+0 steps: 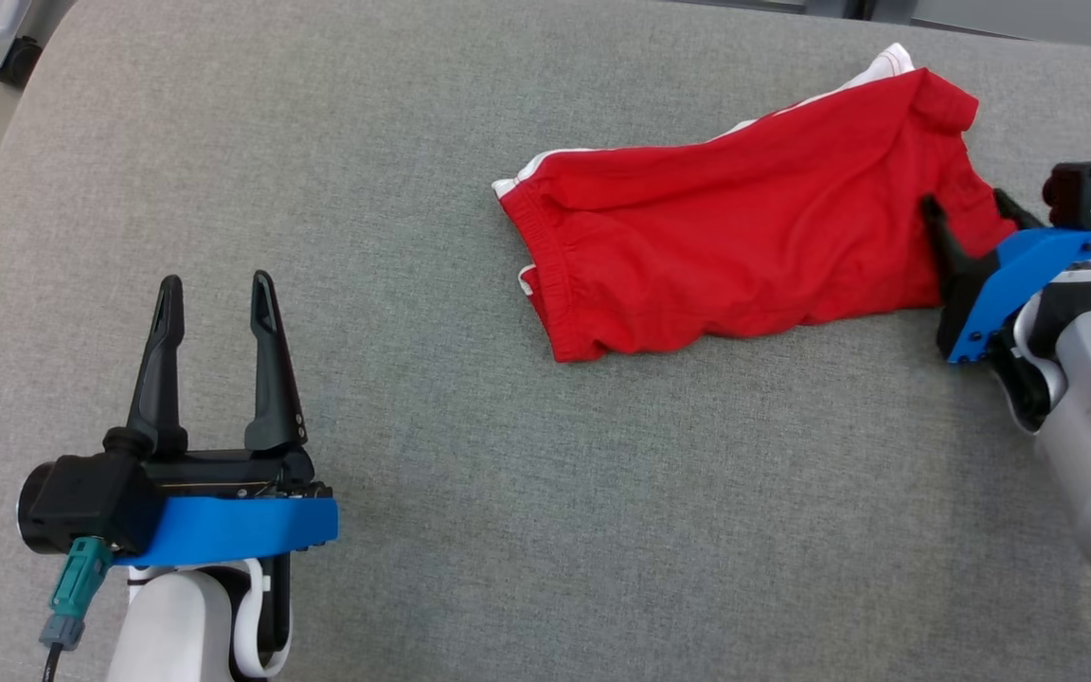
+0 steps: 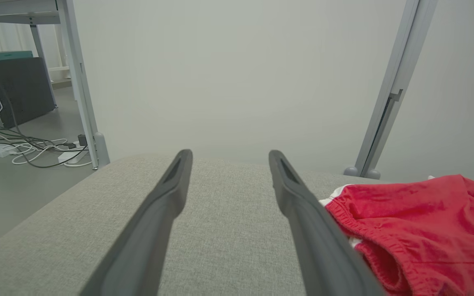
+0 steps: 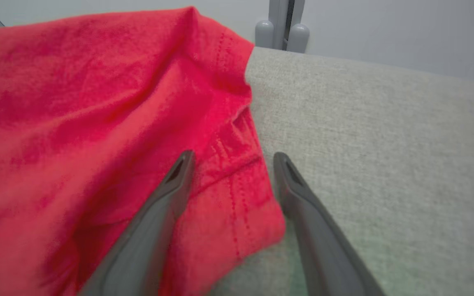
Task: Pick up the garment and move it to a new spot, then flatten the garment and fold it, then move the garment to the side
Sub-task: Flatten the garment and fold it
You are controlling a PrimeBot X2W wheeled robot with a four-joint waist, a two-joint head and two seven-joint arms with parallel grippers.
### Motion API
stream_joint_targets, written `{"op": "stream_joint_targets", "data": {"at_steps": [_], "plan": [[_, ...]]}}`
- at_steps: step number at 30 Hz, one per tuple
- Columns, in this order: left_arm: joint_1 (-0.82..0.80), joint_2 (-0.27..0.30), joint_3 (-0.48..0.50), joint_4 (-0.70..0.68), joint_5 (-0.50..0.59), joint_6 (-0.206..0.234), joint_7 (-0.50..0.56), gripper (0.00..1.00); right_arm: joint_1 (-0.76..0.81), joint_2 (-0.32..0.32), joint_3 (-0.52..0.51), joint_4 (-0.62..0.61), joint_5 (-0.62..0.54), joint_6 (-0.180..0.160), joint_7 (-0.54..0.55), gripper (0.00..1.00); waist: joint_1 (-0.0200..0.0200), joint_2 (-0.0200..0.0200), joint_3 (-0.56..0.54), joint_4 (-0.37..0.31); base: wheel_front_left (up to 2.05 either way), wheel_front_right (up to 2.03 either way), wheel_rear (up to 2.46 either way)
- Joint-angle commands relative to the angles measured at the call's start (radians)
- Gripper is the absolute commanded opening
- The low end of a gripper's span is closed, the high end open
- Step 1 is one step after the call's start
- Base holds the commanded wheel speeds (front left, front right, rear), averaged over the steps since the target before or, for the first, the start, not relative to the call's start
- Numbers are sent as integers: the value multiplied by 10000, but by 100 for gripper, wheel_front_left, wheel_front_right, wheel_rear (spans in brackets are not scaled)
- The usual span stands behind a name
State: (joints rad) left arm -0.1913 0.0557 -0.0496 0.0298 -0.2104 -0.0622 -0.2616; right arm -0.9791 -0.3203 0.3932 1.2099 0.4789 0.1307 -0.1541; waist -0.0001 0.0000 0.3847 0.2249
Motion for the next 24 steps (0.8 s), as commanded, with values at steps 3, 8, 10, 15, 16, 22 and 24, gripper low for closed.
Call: {"op": "stream_joint_targets", "data": {"at_steps": [3, 8, 10, 15, 16, 22, 24], "plan": [[22, -51, 18, 60, 51, -87, -44, 100, 199, 168, 9, 132, 319, 2, 175, 36, 1, 0, -45, 13, 0, 0, 0], [-75, -54, 32, 105, 37, -143, -44, 100, 337, 352, -50, 141, 648, 2, 266, 0, 1, 0, -54, -15, 0, 0, 0], [-142, -55, 0, 113, 5, -141, -44, 100, 356, 383, -63, 132, 786, 0, 228, 0, 1, 0, -60, -43, 0, 0, 0], [-89, -57, 18, 157, 100, -111, -44, 100, 502, 418, 32, -144, 994, 2, -296, 0, 1, 0, -261, -220, 0, 0, 0], [-49, -55, 24, 155, 115, -115, -44, 100, 579, 422, 54, -215, 1059, 0, -387, 0, 1, 0, -334, -268, 0, 0, 0], [269, -57, 149, 188, 193, -148, -44, 100, 1602, 316, 133, -1092, 1653, 2, -888, 0, 1, 0, -851, -626, 0, 0, 0], [396, -57, 193, 169, 217, -141, -44, 100, 2134, 251, 169, -1515, 1879, 0, -978, 0, 1, 0, -1049, -788, 0, 0, 0]]}}
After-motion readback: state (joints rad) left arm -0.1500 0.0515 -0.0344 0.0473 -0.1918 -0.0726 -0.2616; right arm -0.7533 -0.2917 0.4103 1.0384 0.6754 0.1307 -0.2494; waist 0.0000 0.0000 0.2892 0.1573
